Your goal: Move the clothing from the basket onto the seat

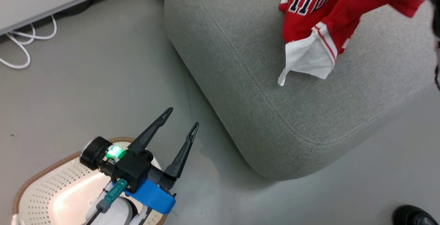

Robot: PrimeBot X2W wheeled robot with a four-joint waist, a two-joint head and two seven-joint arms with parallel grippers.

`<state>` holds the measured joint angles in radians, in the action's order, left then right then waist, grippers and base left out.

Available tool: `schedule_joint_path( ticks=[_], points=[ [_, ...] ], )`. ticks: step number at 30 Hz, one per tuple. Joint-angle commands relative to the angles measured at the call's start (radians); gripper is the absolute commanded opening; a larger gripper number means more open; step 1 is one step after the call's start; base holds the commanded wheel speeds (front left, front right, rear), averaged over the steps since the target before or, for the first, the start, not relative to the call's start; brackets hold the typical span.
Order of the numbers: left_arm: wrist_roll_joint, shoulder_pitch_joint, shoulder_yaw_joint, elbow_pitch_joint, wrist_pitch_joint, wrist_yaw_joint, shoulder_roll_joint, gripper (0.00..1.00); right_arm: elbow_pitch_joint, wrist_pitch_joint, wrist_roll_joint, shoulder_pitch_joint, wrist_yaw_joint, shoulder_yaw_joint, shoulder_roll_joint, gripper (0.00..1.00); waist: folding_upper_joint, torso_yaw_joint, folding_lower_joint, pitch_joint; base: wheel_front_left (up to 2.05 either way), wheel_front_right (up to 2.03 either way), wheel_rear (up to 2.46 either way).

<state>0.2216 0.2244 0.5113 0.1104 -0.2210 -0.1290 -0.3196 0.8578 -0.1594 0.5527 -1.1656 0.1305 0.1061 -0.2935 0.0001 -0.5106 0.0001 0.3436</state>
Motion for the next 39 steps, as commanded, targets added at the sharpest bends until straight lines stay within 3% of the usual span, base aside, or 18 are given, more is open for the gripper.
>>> schedule_joint_path(
  ticks=[1,6,12,27,32,33,34,35,39],
  points=[
    [-0.011,0.038,0.000,-0.037,0.017,-0.002,-0.026,1.00,-0.006,-0.006,-0.012,-0.034,0.001,-0.044,-0.025,0.00,-0.0001,0.022,-0.0001,0.116,0.00,0.00,0.00],
    [-0.026,0.092,0.011,-0.135,0.065,-0.002,-0.074,1.00,0.012,-0.033,-0.050,-0.058,0.001,-0.169,-0.060,0.00,-0.0001,0.046,-0.0001,0.222,0.00,0.00,0.00],
    [-0.040,0.149,0.039,-0.226,0.099,-0.002,-0.108,1.00,0.060,-0.068,-0.097,-0.029,0.001,-0.284,-0.042,0.00,-0.0001,0.079,-0.0001,0.308,0.00,0.00,0.00],
    [-0.041,0.164,0.043,-0.282,0.117,0.013,-0.143,1.00,0.184,-0.104,-0.268,0.017,0.001,-0.401,0.041,0.00,-0.0001,0.117,-0.0001,0.383,0.00,0.00,0.00],
    [-0.037,0.172,0.049,-0.270,0.111,0.015,-0.137,1.00,0.191,-0.106,-0.312,0.017,0.001,-0.413,0.049,0.45,-0.0001,0.118,-0.0001,0.371,0.00,0.00,0.00],
    [-0.037,0.172,0.051,-0.267,0.110,0.014,-0.135,1.00,0.192,-0.106,-0.317,0.016,0.001,-0.415,0.050,0.72,-0.0001,0.118,-0.0001,0.368,0.00,0.00,0.00],
    [-0.037,0.172,0.051,-0.267,0.110,0.014,-0.135,1.00,0.192,-0.106,-0.317,0.016,0.001,-0.415,0.050,0.72,-0.0001,0.118,-0.0001,0.368,0.00,0.00,0.00],
    [-0.036,0.173,0.053,-0.264,0.107,0.014,-0.133,1.00,0.193,-0.106,-0.323,0.016,0.001,-0.417,0.050,1.00,-0.0001,0.118,-0.0001,0.365,0.00,0.00,0.00],
    [-0.030,0.177,0.061,-0.249,0.097,0.014,-0.128,1.00,0.201,-0.106,-0.354,0.025,0.001,-0.417,0.043,1.00,-0.0001,0.122,-0.0001,0.345,0.00,0.00,0.00]
  ],
)
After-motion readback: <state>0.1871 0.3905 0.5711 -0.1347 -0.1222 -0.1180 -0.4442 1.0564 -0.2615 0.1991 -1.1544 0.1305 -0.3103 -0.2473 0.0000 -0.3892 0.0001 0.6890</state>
